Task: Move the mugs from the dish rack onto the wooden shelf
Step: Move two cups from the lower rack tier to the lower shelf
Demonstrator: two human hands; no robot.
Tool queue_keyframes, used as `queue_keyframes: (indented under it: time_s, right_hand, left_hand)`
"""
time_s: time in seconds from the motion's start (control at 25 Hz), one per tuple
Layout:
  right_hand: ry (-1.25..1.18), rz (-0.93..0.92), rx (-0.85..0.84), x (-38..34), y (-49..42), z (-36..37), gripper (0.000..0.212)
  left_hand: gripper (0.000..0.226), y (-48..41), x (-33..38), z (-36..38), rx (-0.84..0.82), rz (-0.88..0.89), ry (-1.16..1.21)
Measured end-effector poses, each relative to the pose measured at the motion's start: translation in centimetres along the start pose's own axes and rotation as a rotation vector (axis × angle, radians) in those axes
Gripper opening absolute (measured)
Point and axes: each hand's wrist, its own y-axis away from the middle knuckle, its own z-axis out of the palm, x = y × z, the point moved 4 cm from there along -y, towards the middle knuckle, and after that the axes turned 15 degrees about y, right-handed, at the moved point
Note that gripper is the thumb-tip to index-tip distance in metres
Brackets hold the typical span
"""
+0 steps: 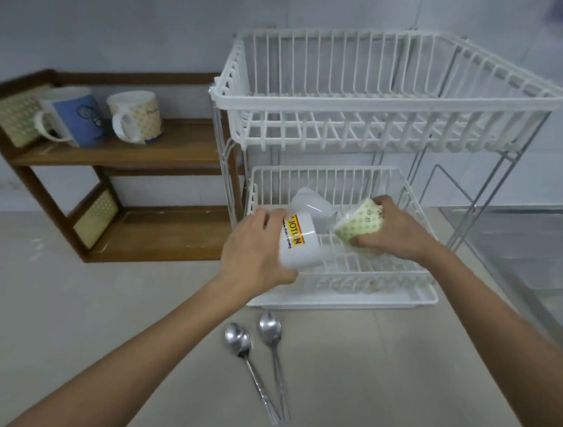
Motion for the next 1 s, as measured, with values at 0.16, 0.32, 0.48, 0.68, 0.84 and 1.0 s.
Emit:
queue_keyframes:
  time_s: [0.16,0.32,0.48,0.68,0.84,1.0]
  right_hand:
    - [-0.561,-0.053,0.0,-2.2,4.2,2.5,0.06]
    - [-0.762,-0.208,-0.109,-8.4,7.6,5.2,0.066]
    - [-0.709,-0.327,-0.211,-17.1,7.9,10.5,0.083]
    - [-0.599,-0.184,-0.103,-27.1,3.7,19.3,0.085]
    - [-0.434,0.049,0.031,-30.9,-3.3,23.0,0.085]
    - [-0.298,0.218,0.036,-31.8,-9.7,26.5,0.092]
  left_hand:
    - [0.09,6.5,-3.9,-2.8,0.009,-0.215,0.385]
    - [0.087,11.0,-11.1,-5.5,0.127,-0.368,0.53]
    - [0.097,11.0,-19.7,-7.6,0.262,-0.53,0.578]
    - [0.101,7.9,-30.4,-9.6,0.311,-0.667,0.518]
    - [0.09,4.7,-35.2,-9.5,0.278,-0.666,0.557]
    - [0.091,1.8,-39.5,-8.5,0.347,-0.706,0.555]
